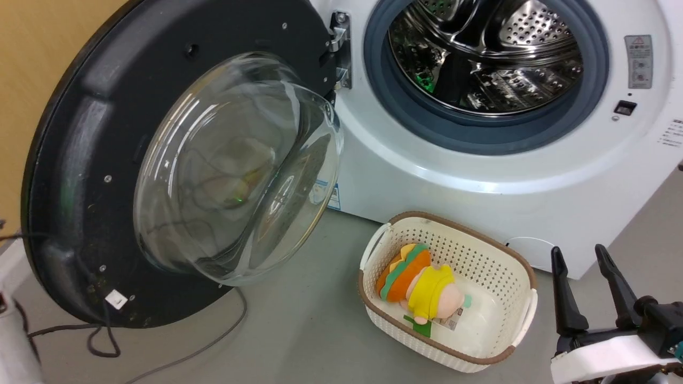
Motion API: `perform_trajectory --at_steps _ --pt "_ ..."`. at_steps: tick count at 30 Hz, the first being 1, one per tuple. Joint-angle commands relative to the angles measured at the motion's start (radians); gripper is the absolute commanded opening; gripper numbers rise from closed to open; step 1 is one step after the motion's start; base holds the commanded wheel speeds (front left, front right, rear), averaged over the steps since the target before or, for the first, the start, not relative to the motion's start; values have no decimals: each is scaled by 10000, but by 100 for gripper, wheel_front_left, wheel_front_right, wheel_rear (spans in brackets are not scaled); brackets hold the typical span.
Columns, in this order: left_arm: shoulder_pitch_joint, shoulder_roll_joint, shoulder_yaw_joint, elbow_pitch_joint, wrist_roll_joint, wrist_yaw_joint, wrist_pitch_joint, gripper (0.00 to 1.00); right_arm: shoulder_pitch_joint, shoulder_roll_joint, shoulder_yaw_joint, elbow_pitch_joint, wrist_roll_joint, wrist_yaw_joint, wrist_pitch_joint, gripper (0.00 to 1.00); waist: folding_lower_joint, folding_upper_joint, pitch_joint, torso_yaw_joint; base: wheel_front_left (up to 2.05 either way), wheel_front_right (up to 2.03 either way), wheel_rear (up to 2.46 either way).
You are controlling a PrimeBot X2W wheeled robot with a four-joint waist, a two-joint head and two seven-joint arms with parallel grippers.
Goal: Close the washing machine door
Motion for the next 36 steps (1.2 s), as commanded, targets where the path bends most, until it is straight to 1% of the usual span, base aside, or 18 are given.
perform_trajectory --at_steps 1,4,8,14,19,22,25,29,36 --pt "-280 109 193 170 -286 50 118 0 35 35 -32 23 74 5 -96 100 -1 -1 11 36 0 0 0" --pt "-354 166 541 793 -1148 66 798 0 44 36 -64 36 104 6 -159 100 -1 -1 40 127 0 0 0" --pt "-294 202 760 1464 -2061 -180 1699 0 43 37 -98 52 115 6 -242 100 -1 -1 102 283 0 0 0" --pt "185 283 704 2211 -2875 -655 2913 0 -22 40 -73 33 150 6 -368 100 -1 -1 225 468 0 0 0" --pt "711 286 464 2375 -3447 -836 3783 0 11 42 -128 15 172 7 -472 100 -1 -1 298 656 0 0 0" --pt "1072 194 110 1883 -3953 -878 4368 0 48 43 -200 13 198 7 -535 100 -1 -1 314 811 0 0 0" --pt "1576 101 -231 1230 -4687 -912 5086 0 63 45 -220 23 217 7 -597 100 -1 -1 316 946 0 0 0" --pt "2320 28 -829 237 -5397 -957 5896 0 43 46 -262 15 259 7 -681 100 -1 -1 321 1163 0 0 0" --pt "3537 33 -2204 -2004 -6161 -1033 6701 0 76 49 -356 17 301 8 -827 100 -1 -1 333 1512 0 0 0"
